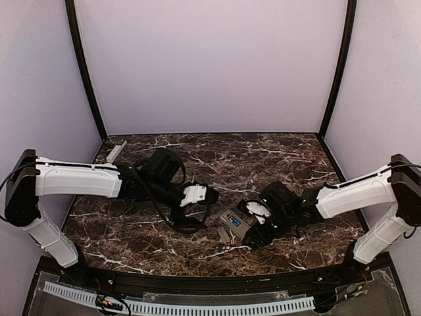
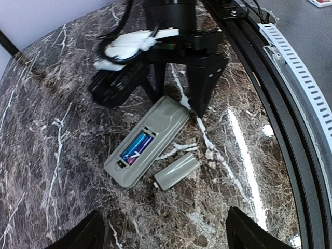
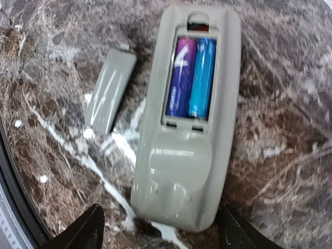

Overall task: Load the batteries into the remote control
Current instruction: Adjust the remote control without the battery cover at the center of the board.

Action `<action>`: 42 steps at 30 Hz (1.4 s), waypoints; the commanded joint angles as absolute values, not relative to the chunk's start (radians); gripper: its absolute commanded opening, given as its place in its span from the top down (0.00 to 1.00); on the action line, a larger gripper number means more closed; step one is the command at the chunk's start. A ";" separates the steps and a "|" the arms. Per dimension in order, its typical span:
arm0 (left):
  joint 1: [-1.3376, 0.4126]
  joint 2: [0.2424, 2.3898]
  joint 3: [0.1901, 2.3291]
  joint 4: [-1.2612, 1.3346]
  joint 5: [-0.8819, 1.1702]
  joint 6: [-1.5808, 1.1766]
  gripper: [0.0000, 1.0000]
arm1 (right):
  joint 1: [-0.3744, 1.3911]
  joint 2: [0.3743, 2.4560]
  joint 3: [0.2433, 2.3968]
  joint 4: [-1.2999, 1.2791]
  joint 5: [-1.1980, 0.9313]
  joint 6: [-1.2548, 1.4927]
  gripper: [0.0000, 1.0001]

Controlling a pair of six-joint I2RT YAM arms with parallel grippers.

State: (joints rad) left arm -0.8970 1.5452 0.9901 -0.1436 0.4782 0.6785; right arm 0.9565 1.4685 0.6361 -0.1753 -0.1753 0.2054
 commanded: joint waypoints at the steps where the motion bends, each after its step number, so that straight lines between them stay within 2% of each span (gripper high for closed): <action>1: -0.919 1.589 1.033 -0.239 0.546 0.825 0.20 | 0.954 1.555 0.664 -0.186 -0.146 0.226 0.32; 4: -0.932 1.616 1.045 -0.256 0.541 0.868 0.24 | 0.952 1.583 0.695 -0.195 -0.111 0.196 0.39; 9: -0.957 1.679 1.094 -0.332 0.497 0.956 0.38 | 0.936 1.625 0.758 -0.198 -0.087 0.109 0.49; 12: -0.979 1.727 1.125 -0.366 0.473 1.005 0.42 | 0.911 1.646 0.789 -0.192 -0.114 0.052 0.57; 15: -0.996 1.780 1.171 -0.409 0.429 1.050 0.44 | 0.890 1.651 0.808 -0.187 -0.154 0.007 0.60; 19: -1.010 1.864 1.256 -0.467 0.415 1.090 0.46 | 0.870 1.635 0.810 -0.175 -0.206 -0.038 0.62; 24: -1.030 1.945 1.339 -0.529 0.364 1.147 0.49 | 0.842 1.648 0.826 -0.183 -0.223 -0.037 0.56; 37: -1.062 2.136 1.562 -0.691 0.266 1.221 0.43 | 0.752 1.574 0.816 -0.197 -0.252 -0.001 0.47; 42: -1.066 2.171 1.607 -0.740 0.246 1.226 0.46 | 0.734 1.553 0.812 -0.201 -0.253 0.000 0.46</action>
